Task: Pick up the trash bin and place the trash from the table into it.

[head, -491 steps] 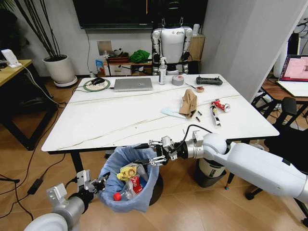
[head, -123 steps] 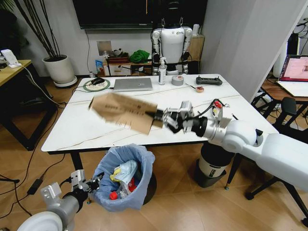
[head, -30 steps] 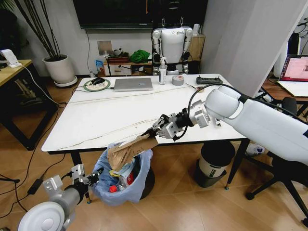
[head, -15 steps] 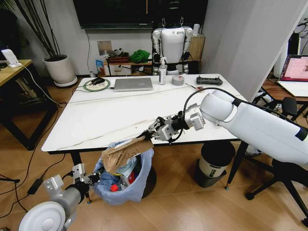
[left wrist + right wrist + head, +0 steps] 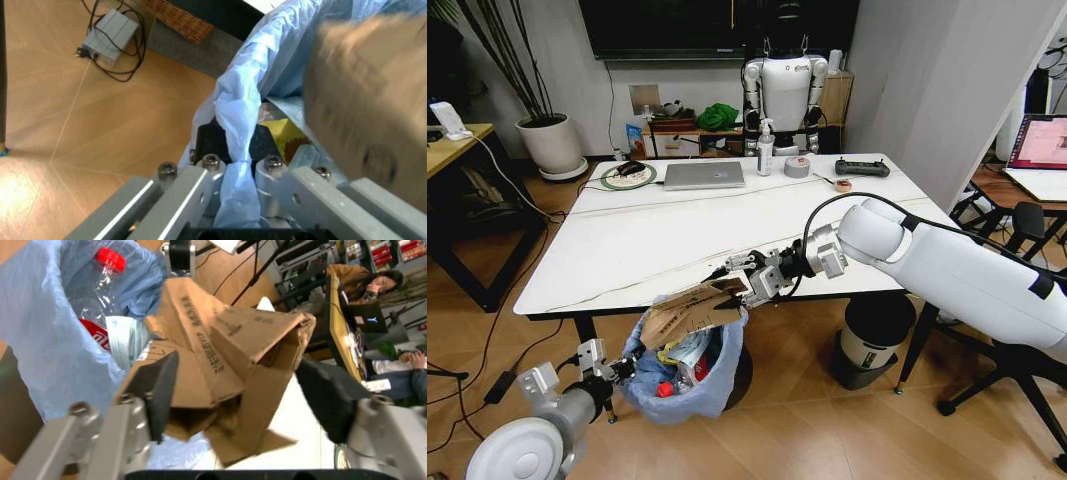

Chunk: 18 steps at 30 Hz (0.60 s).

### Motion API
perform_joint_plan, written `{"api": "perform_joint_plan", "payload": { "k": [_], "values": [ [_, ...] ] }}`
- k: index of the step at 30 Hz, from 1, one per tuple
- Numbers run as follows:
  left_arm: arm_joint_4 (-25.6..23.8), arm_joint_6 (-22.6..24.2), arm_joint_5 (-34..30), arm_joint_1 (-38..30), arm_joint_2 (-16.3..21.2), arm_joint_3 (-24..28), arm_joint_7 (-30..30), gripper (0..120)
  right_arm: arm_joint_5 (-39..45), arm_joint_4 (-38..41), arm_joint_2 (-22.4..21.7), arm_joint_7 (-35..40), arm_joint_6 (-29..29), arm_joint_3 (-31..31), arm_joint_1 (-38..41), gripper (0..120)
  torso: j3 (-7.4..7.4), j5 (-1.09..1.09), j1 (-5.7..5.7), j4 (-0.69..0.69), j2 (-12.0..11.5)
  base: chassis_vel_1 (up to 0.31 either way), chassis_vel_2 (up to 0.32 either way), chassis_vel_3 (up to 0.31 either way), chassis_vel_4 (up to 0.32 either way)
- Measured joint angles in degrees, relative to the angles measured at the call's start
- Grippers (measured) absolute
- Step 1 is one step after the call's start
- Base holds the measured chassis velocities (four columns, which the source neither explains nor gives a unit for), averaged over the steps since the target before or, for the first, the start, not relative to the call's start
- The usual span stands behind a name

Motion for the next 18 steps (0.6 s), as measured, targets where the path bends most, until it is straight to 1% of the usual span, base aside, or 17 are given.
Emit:
{"api": "perform_joint_plan", "payload": {
  "k": [1,2,4,8,9,11,18],
  "values": [
    [0.0,0.0,0.0,-0.1,0.0,0.0,0.0,0,0.0,0.0,0.0,0.0,0.0,0.0,0.0,67,0.0,0.0,0.0,0.0,0.0,0.0,0.0,0.0,0.0],
    [0.0,0.0,0.0,-0.1,0.0,0.0,0.0,0,0.0,0.0,0.0,0.0,0.0,0.0,0.0,67,0.0,0.0,0.0,0.0,0.0,0.0,0.0,0.0,0.0],
    [0.0,0.0,-0.1,-0.2,0.0,0.0,0.0,0,0.0,0.1,0.0,0.0,0.1,0.0,0.0,78,0.0,0.0,0.0,0.0,0.0,0.0,0.0,0.0,0.0],
    [0.1,0.0,-0.1,-0.4,0.1,0.0,-0.1,0,0.0,0.5,-0.2,0.0,0.2,0.0,-0.2,94,0.0,0.0,0.0,0.0,0.0,0.0,0.0,0.0,0.0],
    [0.1,0.0,-0.1,-0.4,0.1,0.0,-0.1,0,0.0,0.5,-0.2,0.0,0.2,0.0,-0.2,94,0.0,0.0,0.0,0.0,0.0,0.0,0.0,0.0,0.0],
    [0.1,0.0,-0.1,-0.4,0.1,0.0,-0.1,0,0.0,0.6,-0.4,0.0,0.2,0.0,-0.3,99,0.0,0.0,0.0,0.0,0.0,0.0,0.0,0.0,0.0],
    [0.2,0.0,-0.1,-0.6,-0.1,0.1,-0.1,0,1.0,0.6,-0.5,0.7,0.2,0.0,-0.3,100,0.0,0.0,0.0,0.0,0.0,0.0,0.0,0.0,0.0]
  ]
}}
